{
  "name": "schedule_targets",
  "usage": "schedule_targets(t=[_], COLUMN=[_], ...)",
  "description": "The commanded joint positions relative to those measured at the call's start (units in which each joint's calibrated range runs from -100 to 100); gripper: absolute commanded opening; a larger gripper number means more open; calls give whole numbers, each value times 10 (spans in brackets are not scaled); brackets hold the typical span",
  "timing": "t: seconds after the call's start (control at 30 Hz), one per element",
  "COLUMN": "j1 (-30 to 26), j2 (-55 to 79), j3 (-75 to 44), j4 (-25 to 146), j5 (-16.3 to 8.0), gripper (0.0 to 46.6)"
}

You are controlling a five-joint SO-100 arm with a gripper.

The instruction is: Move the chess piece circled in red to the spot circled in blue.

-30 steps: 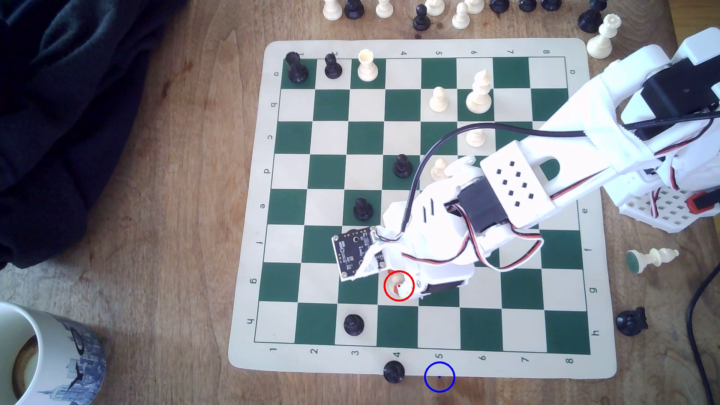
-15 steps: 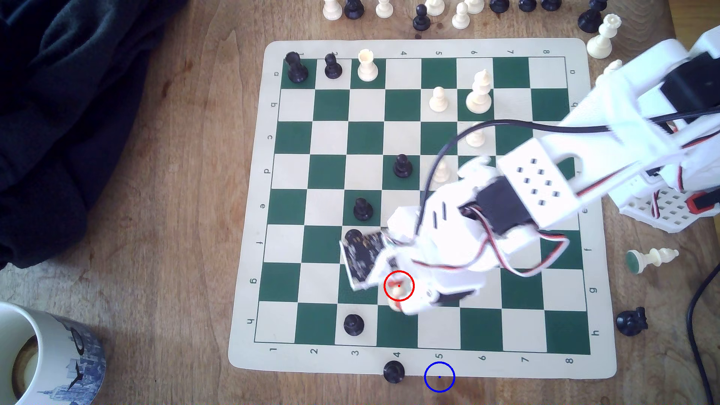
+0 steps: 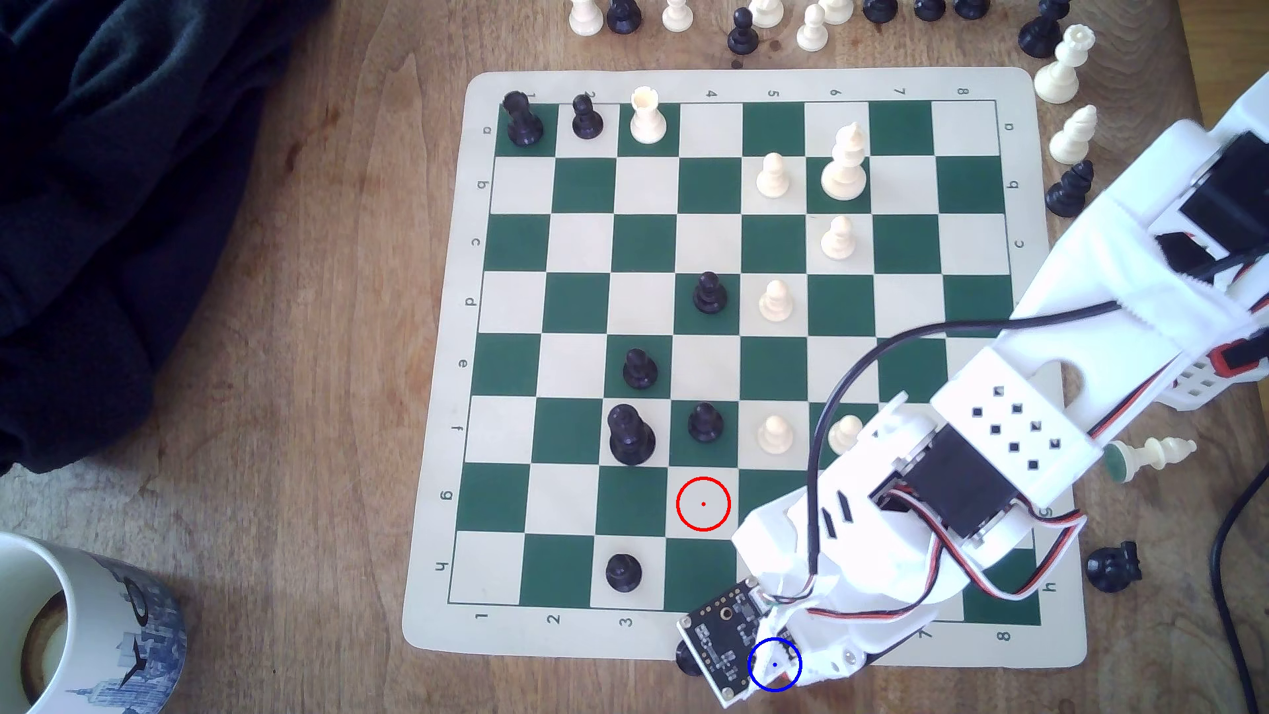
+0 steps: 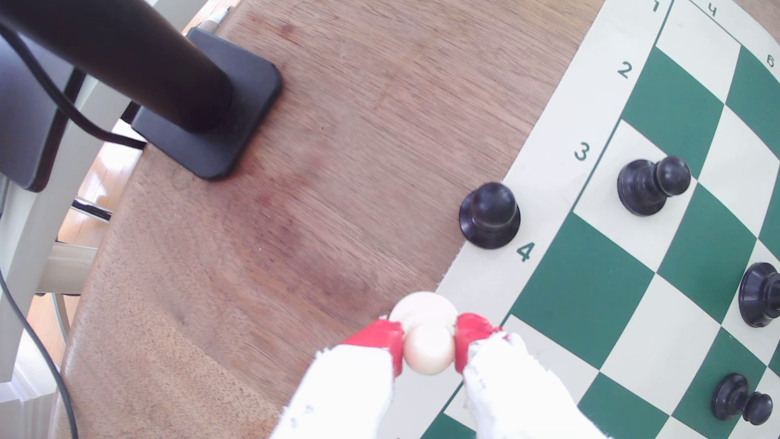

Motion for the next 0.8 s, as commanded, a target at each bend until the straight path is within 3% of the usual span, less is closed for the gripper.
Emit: schedule_targets(t=[0.0, 0.77], j1=[-2, -14], j2=[11, 56], j3=[-59, -49], j4=[-14, -31], j5=[1, 0], gripper=[3, 3])
